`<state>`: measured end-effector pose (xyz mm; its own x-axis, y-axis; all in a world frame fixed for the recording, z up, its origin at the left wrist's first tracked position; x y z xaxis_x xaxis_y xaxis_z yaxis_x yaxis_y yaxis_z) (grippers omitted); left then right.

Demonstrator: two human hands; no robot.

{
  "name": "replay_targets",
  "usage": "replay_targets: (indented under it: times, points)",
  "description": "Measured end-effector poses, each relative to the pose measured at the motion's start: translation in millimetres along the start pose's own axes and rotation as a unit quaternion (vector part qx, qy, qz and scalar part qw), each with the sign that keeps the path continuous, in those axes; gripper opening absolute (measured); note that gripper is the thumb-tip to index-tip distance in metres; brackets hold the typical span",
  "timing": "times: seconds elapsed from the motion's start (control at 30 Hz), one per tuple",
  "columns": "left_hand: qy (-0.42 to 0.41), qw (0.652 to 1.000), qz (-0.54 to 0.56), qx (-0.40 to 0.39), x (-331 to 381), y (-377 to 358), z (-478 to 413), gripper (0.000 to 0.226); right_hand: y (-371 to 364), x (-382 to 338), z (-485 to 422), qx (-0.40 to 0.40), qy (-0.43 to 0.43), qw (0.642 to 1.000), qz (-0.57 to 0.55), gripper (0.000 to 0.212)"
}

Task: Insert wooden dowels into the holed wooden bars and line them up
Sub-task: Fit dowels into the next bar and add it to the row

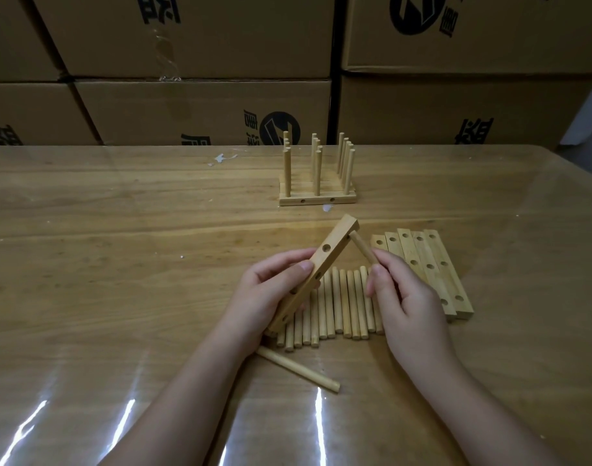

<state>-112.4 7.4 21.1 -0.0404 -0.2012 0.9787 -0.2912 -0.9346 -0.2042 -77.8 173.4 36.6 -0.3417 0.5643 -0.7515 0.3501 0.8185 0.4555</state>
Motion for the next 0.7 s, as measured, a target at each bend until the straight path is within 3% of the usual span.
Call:
replay_targets:
  times: [0.17,0.4,0.7]
  points:
    - [0.0,1.0,0.006,-0.003,0,0,0,0.021,7,-1,-1,0.031,-0.001,1.0,-0.001,0.03]
    - [0.001,1.0,0.003,0.004,-2,4,-2,0.025,20,3,-1,0.084,-0.026,0.996,-0.028,0.012]
    - [0.0,0.999,-0.045,0.004,-2,2,-1,0.02,28,-5,-1,0.117,0.001,0.993,-0.016,0.013]
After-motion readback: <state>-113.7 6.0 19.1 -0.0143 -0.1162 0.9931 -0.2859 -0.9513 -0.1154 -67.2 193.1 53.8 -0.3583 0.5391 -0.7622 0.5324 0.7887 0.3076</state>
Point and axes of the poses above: each hand's wrist, its own z-axis away from the middle knuckle, its own y-axis out of the back of the hand, x = y × z, the point moved 9 cm from there along -z, towards the middle knuckle, and after that the axes turned 4 degrees about z, right-handed, at the moved point
